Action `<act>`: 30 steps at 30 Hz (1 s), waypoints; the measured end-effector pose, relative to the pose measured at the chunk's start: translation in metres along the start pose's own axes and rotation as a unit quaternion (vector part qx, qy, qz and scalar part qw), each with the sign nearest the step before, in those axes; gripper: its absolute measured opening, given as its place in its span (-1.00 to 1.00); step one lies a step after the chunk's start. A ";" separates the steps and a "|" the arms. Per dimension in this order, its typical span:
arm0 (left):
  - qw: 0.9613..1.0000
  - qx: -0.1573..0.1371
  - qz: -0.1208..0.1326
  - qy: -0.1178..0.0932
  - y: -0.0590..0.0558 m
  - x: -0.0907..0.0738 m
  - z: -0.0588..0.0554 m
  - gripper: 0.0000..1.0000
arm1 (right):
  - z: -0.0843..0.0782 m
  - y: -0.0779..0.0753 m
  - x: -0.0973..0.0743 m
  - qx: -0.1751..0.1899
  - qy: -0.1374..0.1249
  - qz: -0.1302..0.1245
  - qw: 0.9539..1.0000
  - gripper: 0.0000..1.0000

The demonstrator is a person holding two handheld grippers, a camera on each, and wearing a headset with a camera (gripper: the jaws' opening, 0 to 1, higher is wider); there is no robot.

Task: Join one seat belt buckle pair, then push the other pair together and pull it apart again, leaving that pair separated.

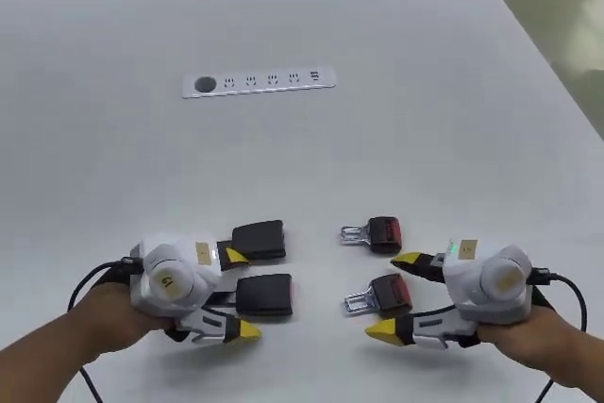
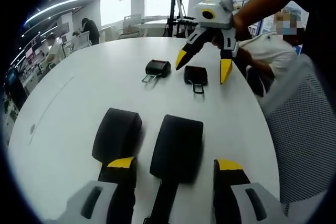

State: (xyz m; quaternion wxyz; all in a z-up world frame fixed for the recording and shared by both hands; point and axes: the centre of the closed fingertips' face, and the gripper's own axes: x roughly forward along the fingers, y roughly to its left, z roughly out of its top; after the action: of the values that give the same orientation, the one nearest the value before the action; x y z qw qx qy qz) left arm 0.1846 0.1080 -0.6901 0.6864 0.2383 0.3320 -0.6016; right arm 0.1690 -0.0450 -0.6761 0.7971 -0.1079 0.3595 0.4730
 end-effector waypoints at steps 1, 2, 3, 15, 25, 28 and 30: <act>1.000 0.002 -0.003 0.003 0.000 0.001 -0.001 0.22 | -0.001 -0.001 0.001 -0.001 0.001 0.002 1.000 0.29; 1.000 0.008 0.000 -0.001 0.001 0.002 0.000 0.22 | -0.002 -0.001 0.001 0.000 0.002 0.005 1.000 0.29; 1.000 0.007 0.001 -0.003 0.004 0.002 0.001 0.21 | -0.002 -0.001 0.001 -0.004 0.004 0.007 1.000 0.29; 0.999 0.032 0.002 0.005 0.005 0.003 0.000 0.02 | -0.016 0.003 0.007 -0.057 0.037 0.039 0.997 0.16; 0.998 0.051 -0.014 0.017 -0.004 0.005 -0.003 -0.22 | -0.015 -0.003 0.007 -0.096 0.061 0.055 0.992 -0.13; 0.998 0.052 -0.011 0.020 -0.003 0.004 -0.003 -0.26 | -0.015 -0.003 0.009 -0.107 0.065 0.061 0.990 -0.22; 0.998 0.058 -0.016 0.023 -0.004 0.005 -0.003 -0.29 | -0.015 -0.002 0.009 -0.118 0.067 0.063 0.989 -0.22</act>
State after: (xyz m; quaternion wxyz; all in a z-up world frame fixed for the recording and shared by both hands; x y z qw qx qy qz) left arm 0.1806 0.1064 -0.6952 0.6539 0.2869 0.3159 -0.6248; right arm 0.1662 -0.0475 -0.6938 0.7215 -0.2095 0.3603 0.5529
